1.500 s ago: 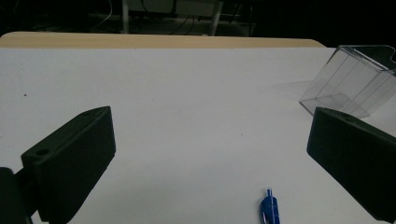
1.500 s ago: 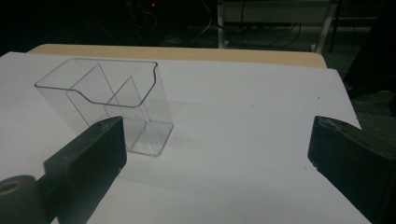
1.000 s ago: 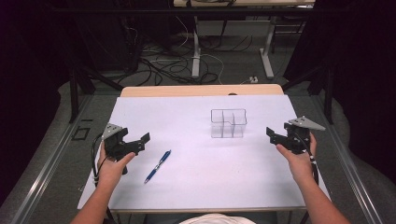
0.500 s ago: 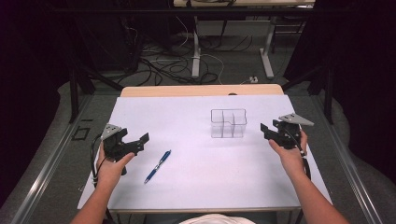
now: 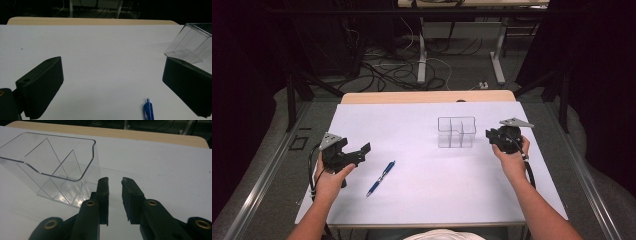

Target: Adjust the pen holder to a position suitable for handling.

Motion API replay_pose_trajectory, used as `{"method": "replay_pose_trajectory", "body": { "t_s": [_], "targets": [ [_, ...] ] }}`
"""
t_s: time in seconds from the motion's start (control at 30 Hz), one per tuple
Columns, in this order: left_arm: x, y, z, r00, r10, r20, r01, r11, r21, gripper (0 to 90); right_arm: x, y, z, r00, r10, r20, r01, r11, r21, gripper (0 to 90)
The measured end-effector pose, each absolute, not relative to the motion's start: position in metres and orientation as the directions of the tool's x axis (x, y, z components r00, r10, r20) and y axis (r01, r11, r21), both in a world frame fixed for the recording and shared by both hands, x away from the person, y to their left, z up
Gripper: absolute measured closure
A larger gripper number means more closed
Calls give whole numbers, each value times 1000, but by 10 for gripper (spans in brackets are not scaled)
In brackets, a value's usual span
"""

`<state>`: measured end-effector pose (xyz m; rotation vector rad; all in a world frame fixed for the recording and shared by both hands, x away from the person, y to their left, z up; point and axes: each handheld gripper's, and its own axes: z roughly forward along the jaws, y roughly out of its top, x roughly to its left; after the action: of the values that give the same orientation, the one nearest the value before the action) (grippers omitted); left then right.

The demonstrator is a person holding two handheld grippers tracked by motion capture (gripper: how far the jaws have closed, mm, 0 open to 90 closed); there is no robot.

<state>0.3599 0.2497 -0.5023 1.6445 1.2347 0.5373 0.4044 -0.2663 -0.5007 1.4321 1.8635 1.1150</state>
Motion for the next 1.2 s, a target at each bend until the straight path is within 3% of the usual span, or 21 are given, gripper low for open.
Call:
{"method": "replay_pose_trajectory", "body": {
  "t_s": [0.23, 0.83, 1.2],
  "targets": [
    [360, 251, -503, 380, 904, -195, 472, -8, 881, 36, 415, -258, -510, -289, 955, 74, 535, 97, 839, 900],
    [359, 254, -505, 365, 910, -194, 486, -9, 874, 44, 436, -245, -534, -262, 959, 105, 575, 68, 815, 900],
    [360, 255, -506, 360, 913, -193, 485, -7, 874, 46, 438, -232, -537, -277, 958, 74, 566, 100, 818, 900]
  ]
}}
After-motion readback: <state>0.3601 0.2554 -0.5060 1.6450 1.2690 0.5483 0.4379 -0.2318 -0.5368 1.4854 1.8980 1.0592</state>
